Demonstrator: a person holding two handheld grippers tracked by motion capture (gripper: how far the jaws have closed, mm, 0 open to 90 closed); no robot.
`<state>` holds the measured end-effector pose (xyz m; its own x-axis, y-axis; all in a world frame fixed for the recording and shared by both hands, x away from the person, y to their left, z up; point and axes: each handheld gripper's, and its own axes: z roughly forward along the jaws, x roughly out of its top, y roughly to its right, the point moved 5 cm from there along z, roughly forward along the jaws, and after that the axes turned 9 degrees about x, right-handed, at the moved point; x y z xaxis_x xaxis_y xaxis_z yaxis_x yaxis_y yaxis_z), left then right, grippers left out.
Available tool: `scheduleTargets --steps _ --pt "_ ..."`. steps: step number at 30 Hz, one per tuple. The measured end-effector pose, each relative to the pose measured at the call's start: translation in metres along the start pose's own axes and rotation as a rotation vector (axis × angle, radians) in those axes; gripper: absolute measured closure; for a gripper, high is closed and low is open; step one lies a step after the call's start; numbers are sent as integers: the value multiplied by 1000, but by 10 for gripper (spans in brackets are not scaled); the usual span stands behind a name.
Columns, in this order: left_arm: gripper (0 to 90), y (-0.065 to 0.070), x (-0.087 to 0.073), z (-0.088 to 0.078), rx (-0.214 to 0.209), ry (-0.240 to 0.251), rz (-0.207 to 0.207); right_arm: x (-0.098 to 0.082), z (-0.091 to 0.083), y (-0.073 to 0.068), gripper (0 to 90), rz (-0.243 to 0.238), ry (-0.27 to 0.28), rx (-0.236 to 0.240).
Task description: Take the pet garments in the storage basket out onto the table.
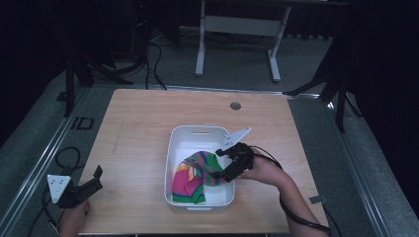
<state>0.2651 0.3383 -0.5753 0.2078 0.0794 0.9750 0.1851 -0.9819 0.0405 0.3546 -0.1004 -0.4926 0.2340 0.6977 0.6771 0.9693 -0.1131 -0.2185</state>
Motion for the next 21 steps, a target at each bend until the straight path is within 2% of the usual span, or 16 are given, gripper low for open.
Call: scheduleTargets --steps 10,18,19,21 --pt "9 0 0 0 -1 1 -8 16 31 -1 131 -9 -81 12" --pt "9 -1 0 0 -6 3 -12 23 58 -1 145 3 -170 -28" --pt "9 0 0 0 -6 2 -10 24 60 0 145 -5 -187 -45" --pt "9 0 0 0 -8 3 -6 25 62 -1 145 -9 -194 -51"
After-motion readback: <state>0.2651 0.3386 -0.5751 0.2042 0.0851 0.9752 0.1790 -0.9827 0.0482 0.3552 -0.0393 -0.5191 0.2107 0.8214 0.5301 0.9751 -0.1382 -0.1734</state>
